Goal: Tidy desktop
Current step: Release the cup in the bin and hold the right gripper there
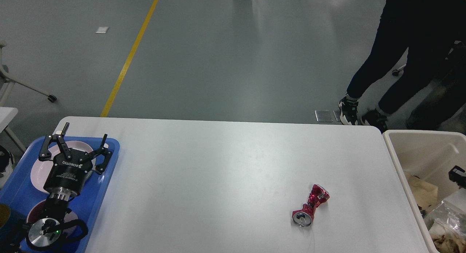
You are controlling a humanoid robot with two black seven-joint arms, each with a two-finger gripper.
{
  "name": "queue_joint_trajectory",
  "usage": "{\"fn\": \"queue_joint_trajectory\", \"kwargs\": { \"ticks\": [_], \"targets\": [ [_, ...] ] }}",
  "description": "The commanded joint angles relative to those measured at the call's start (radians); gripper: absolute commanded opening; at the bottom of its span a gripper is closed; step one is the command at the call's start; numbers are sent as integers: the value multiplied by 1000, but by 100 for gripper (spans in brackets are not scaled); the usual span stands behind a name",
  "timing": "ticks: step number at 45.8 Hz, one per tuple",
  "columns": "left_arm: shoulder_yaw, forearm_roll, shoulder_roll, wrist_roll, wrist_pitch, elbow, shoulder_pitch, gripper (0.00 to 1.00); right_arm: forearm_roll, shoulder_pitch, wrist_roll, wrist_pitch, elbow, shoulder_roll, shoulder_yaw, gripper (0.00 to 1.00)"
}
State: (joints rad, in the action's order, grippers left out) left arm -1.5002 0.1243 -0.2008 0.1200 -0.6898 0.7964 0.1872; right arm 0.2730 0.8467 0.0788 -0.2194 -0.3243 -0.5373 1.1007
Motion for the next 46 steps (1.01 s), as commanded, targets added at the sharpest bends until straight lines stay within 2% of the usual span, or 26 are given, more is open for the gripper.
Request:
{"fn": "queue_joint_trajectory", "kwargs": {
  "ticks": [1, 8, 26, 27, 28, 32, 33, 34, 46],
  "targets": [
    [0, 0, 0, 0, 0, 0, 0, 97, 2, -230, -1, 69, 227, 85, -94, 0],
    [0, 0, 1, 1, 1, 0, 0, 97, 2, -343, -1, 124, 304, 157, -111, 0],
    [0, 0, 0, 0, 1, 0, 0, 97, 5, -368, -2, 144, 303, 158, -143, 0],
    [0, 0, 0, 0, 1, 0, 0, 97, 5, -368, -2, 147, 304, 158, -143, 6],
    [0, 0, 0, 0, 1, 0, 0, 97, 5, -367, -2, 152, 304, 157, -145, 17],
    [0, 0, 1, 0, 1, 0, 0, 97, 5, -368, -4, 205, 304, 157, -143, 80],
    [0, 0, 0, 0, 1, 0, 0, 97, 5, -368, -4, 222, 304, 157, -143, 91],
    [0, 0, 0, 0, 1, 0, 0, 97, 5, -368, -4, 242, 303, 158, -143, 98],
    [0, 0, 1, 0, 1, 0, 0, 97, 5, -373, -5, 291, 300, 154, -143, 100]
  ]
}}
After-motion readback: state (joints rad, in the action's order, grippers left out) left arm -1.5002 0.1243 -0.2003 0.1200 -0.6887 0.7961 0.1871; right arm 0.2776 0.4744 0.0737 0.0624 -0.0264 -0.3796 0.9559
